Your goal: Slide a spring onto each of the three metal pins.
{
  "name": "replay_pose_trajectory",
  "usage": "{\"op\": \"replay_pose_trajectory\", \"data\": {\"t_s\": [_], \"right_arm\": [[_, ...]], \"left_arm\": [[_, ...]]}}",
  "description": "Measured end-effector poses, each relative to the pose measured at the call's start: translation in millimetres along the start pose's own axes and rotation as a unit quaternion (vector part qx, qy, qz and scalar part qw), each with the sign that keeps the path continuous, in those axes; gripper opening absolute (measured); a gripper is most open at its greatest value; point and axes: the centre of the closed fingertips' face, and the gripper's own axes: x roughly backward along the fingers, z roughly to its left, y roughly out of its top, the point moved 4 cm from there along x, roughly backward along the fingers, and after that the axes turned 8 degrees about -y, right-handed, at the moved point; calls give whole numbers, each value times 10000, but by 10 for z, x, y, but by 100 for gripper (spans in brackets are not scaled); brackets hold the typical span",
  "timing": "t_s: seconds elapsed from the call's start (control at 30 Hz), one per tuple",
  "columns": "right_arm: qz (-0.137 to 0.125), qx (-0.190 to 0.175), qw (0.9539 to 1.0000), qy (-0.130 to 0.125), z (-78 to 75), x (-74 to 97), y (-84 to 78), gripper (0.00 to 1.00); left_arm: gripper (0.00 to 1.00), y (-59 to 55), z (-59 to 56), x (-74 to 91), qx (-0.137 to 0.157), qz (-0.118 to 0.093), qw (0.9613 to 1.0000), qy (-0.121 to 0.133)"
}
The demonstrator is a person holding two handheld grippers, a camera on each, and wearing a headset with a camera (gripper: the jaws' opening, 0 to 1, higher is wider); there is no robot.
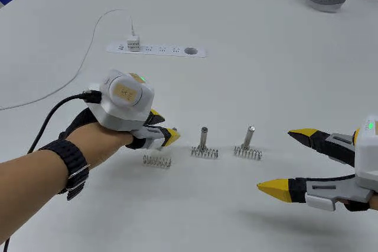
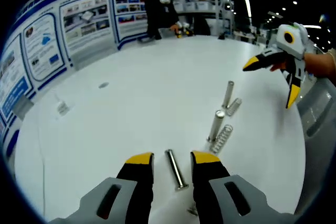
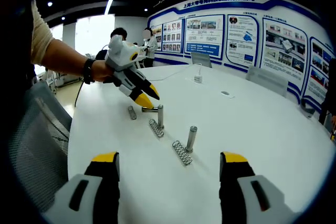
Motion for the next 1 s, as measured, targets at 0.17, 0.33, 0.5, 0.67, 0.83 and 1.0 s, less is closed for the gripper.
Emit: {"op": "replay_pose_trajectory", "data": {"t_s": [0.17,0.33,0.5,0.67,0.83,1.0], "right_arm": [[14,13,10000,-1,3,-1,-2,79],[26,10,10000,-19,-4,5,-9,79],[40,10,10000,-41,-14,9,-21,79],[55,7,10000,-45,-21,5,-34,79],[58,5,10000,-51,-26,9,-39,79],[48,-14,10000,-59,-29,11,-34,79]], "left_arm": [[22,-12,9,-63,71,213,9997,-4],[20,-23,20,-111,171,371,9992,8],[17,-51,55,-158,290,527,9982,38],[15,-34,60,-189,370,609,9974,41],[14,-33,62,-210,462,736,9962,61],[14,-53,52,-214,518,849,9950,62]]}}
